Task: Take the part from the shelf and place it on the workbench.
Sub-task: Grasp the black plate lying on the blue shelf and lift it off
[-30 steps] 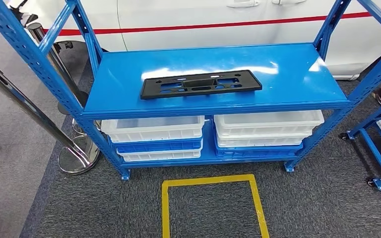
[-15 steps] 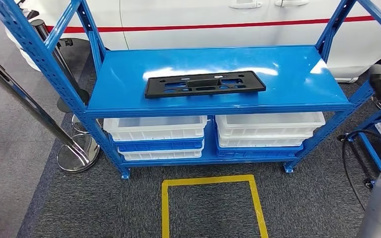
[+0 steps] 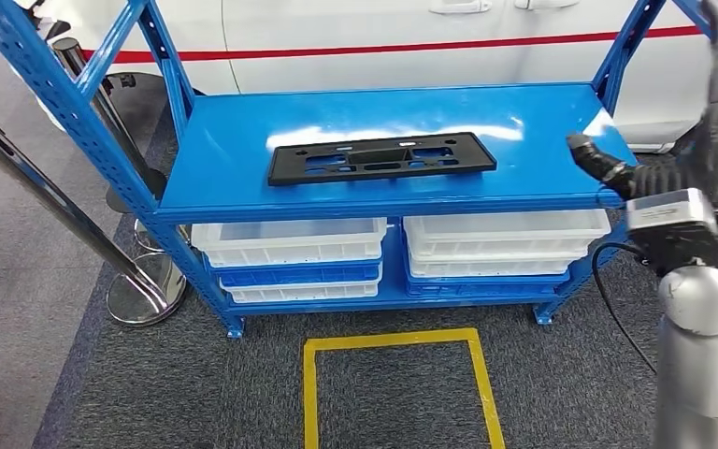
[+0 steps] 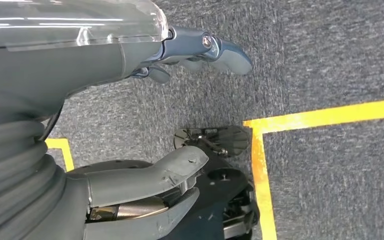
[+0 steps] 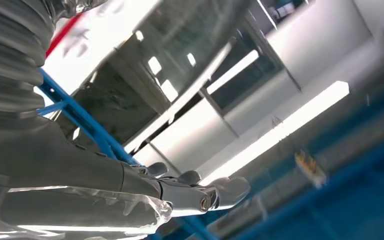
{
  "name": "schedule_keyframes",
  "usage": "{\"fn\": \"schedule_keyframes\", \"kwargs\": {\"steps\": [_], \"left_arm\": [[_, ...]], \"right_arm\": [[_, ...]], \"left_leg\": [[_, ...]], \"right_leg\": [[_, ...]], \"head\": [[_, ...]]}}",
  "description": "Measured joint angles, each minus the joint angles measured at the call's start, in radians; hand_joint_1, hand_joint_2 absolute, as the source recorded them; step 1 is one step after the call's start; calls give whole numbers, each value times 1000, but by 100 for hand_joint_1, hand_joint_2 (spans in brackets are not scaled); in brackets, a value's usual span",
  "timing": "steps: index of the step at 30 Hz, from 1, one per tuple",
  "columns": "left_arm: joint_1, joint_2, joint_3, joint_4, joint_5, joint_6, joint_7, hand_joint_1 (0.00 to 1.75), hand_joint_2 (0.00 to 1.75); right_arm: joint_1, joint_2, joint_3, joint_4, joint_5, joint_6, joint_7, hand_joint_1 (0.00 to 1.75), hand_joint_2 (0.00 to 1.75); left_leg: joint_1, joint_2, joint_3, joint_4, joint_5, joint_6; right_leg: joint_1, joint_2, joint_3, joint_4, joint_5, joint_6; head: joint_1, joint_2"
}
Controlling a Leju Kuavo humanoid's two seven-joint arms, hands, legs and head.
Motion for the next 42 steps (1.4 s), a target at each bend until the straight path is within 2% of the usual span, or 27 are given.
{"fn": "schedule_keyframes", "kwargs": {"steps": [2,4,5,6,7,8,9,11,12,16,18,20,21,22,23,25,26,28,31,32,34,36,37,38,39,41,42], "left_arm": [[-1,0,-2,0,-1,2,-8,0,175],[-1,0,-2,0,2,1,-19,0,175],[-1,0,-3,0,3,2,-24,0,175],[0,0,-3,0,4,5,-28,0,175],[0,0,-4,0,3,10,-30,0,175],[-1,0,-6,0,1,15,-31,0,175],[-2,0,-8,0,-1,18,-33,0,175],[-6,0,-11,0,-2,16,-38,0,175],[-8,0,-12,0,-1,13,-41,0,175],[-9,0,-16,0,3,-4,-47,0,175],[-10,-1,-17,0,1,-6,-51,0,175],[-11,-1,-19,0,-1,-6,-58,0,175],[-11,-1,-19,0,-1,-6,-60,0,175],[-11,-1,-20,0,-1,-5,-62,0,175],[-10,-1,-20,0,0,-7,-64,0,175],[-10,-1,-20,0,4,-16,-67,0,175],[-10,-2,-20,0,5,-21,-69,0,175],[-10,-2,-21,0,6,-26,-71,0,175],[-9,-2,-22,0,6,-25,-72,0,175],[-8,-2,-22,0,7,-25,-72,0,175],[-9,-2,-23,0,7,-24,-73,0,175],[-8,-2,-23,0,6,-22,-73,0,175],[-7,-2,-24,0,4,-20,-74,0,175],[-6,-2,-25,0,1,-20,-74,0,175],[-5,-2,-27,0,-2,-20,-75,0,175],[-7,-1,-32,0,-7,-22,-78,0,175],[-8,-1,-34,0,-8,-22,-80,0,175]], "right_arm": [[-19,-16,39,14,25,21,18,0,175],[-32,-28,70,29,49,41,31,0,175],[-35,-33,88,39,66,50,38,0,175],[-36,-38,108,51,86,56,44,0,175],[-36,-42,128,63,106,59,49,0,175],[-36,-45,149,75,126,60,53,0,175],[-36,-48,168,87,148,59,56,0,175],[-35,-52,200,113,191,56,62,0,175],[-34,-54,212,127,210,54,64,0,175],[-23,-58,262,185,265,51,68,0,175],[-27,-58,284,215,293,51,74,0,175],[-24,-58,315,250,319,53,82,0,175],[-19,-58,330,264,329,55,84,0,175],[-14,-58,341,275,334,55,85,0,175],[-12,-58,348,282,337,57,87,0,175],[-12,-58,360,294,340,63,90,0,175],[-12,-58,366,301,341,66,91,0,175],[-7,-56,380,314,349,69,93,0,175],[-1,-53,397,332,363,68,95,0,175],[-1,-52,401,337,365,67,95,0,175],[-1,-49,406,344,369,66,95,0,175],[1,-46,412,351,370,66,95,0,175],[2,-45,414,356,370,66,95,0,175],[3,-43,415,360,370,66,95,0,175],[3,-42,415,364,371,66,95,0,175],[3,-39,415,370,371,66,95,0,175],[3,-38,416,373,371,66,95,0,175]], "left_leg": [[3,0,-25,54,-35,-12],[9,0,-85,180,-96,-21],[12,0,-115,240,-117,-24],[15,0,-133,275,-121,-25],[16,0,-134,271,-106,-25],[17,0,-117,230,-75,-24],[18,0,-85,161,-36,-21],[14,-1,-27,37,10,-14],[12,-2,-13,6,16,-11],[12,-3,-7,-17,22,4],[15,-2,-3,-27,28,15],[12,-1,-3,-27,28,19],[12,-2,-3,-26,27,20],[11,-2,-3,-24,26,21],[11,-2,-3,-20,23,20],[12,-4,-2,-11,16,16],[10,-5,-4,-5,12,12],[8,-5,-7,2,7,4],[9,-5,-9,7,1,-7],[9,-5,-16,22,-10,-12],[12,-4,-55,107,-59,-22],[14,-4,-117,234,-110,-27],[14,-4,-139,273,-117,-27],[14,-4,-142,276,-105,-25],[13,-4,-127,239,-76,-20],[8,-5,-64,104,-9,-6],[5,-5,-37,47,10,0]], "right_leg": [[-3,-2,2,-5,3,-10],[-1,-4,2,-5,2,-15],[0,-5,2,-5,2,-16],[1,-5,2,-5,1,-16],[1,-4,3,-4,1,-17],[1,-4,4,-4,1,-16],[2,-3,5,-4,0,-16],[4,-2,6,-4,-1,-10],[4,-2,5,-5,0,-6],[2,-3,-1,2,-8,14],[1,-2,-33,74,-52,19],[2,-2,-93,196,-107,20],[2,-2,-116,241,-118,21],[1,-2,-125,254,-111,22],[0,-3,-115,230,-86,23],[-1,-3,-59,115,-24,23],[0,-3,-33,60,-6,22],[3,-1,-12,13,-2,14],[4,2,-12,8,1,-3],[3,2,-10,6,3,-9],[3,-1,-8,3,4,-17],[4,-2,-8,3,3,-21],[5,-2,-8,3,3,-21],[6,-2,-7,3,3,-22],[7,-2,-7,4,3,-22],[8,-1,-5,3,2,-21],[9,0,-5,3,2,-19]], "head": [[0,0],[0,0],[0,0],[0,0],[0,0],[0,0],[0,0],[0,0],[0,0],[0,0],[0,0],[0,0],[0,0],[0,0],[0,0],[1,0],[1,0],[0,0],[0,0],[0,0],[0,0],[0,0],[0,0],[0,0],[0,0],[0,0],[0,0]]}}
